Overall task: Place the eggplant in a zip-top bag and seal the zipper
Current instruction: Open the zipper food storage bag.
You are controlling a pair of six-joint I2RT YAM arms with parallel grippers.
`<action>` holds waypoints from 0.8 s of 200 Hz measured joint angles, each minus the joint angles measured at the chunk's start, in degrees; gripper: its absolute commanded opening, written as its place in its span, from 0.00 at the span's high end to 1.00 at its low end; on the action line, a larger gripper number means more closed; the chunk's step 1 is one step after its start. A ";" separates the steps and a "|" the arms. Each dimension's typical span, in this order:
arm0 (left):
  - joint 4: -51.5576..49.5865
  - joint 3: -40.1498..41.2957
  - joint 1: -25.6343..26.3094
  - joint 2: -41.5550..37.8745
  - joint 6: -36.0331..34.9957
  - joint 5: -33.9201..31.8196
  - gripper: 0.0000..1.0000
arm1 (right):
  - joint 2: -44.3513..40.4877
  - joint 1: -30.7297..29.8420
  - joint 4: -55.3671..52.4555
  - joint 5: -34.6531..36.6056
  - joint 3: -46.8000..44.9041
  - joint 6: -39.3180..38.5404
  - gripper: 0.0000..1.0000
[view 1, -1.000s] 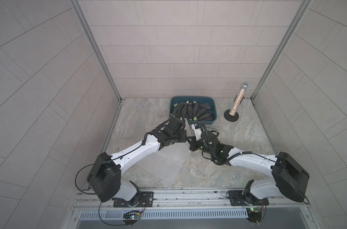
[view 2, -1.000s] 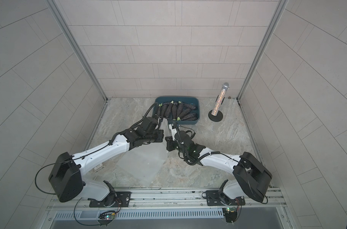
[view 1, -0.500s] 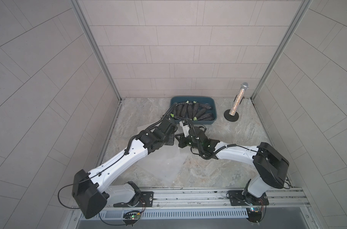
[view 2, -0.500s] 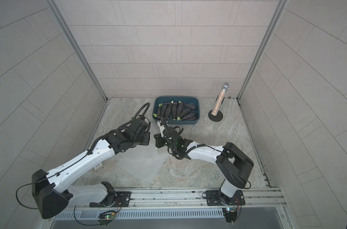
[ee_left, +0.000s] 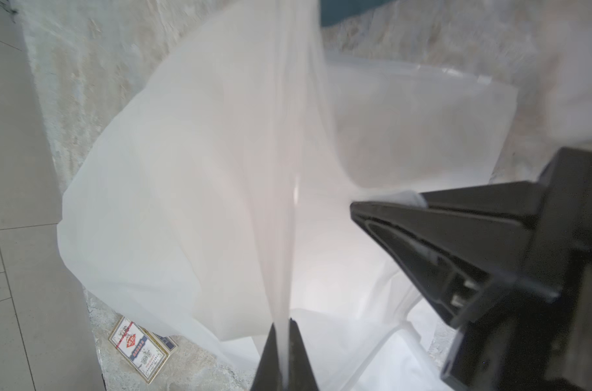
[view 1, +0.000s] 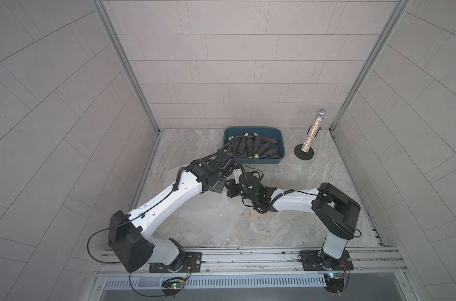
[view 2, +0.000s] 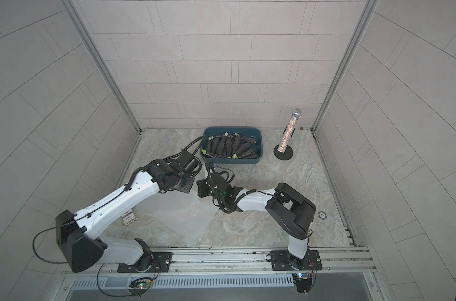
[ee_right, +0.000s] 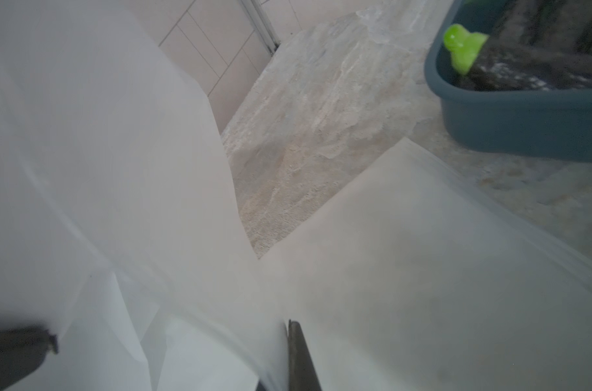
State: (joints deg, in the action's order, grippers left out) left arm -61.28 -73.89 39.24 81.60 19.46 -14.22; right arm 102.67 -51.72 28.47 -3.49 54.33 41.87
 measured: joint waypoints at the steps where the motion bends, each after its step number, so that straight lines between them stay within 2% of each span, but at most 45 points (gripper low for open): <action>1: 0.02 -0.02 -0.02 0.20 0.00 0.09 1.00 | 0.00 0.04 0.02 0.04 -0.17 0.04 1.00; 64: 5.99 0.92 -0.59 10.08 -1.14 6.80 1.00 | 4.57 1.64 2.64 0.28 -6.51 1.90 1.00; 72: 6.54 0.90 -0.61 10.71 -1.22 7.15 1.00 | 4.59 1.77 2.62 0.17 -6.84 1.92 0.96; 97: 7.48 0.90 -0.63 11.89 -1.44 7.45 1.00 | 4.37 3.06 2.29 -1.42 -7.65 1.81 0.72; 118: 8.07 0.90 -0.85 11.96 -1.53 7.50 1.00 | 1.64 4.35 -0.52 -2.75 -9.40 0.00 0.60; 160: 8.96 0.90 -2.25 11.96 -1.55 8.00 1.00 | -12.15 6.93 -9.51 -3.96 -10.75 -4.94 0.52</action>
State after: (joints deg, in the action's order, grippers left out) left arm -52.31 -72.99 36.99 93.56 17.91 -6.22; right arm 90.52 -44.80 18.96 -7.44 43.57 36.93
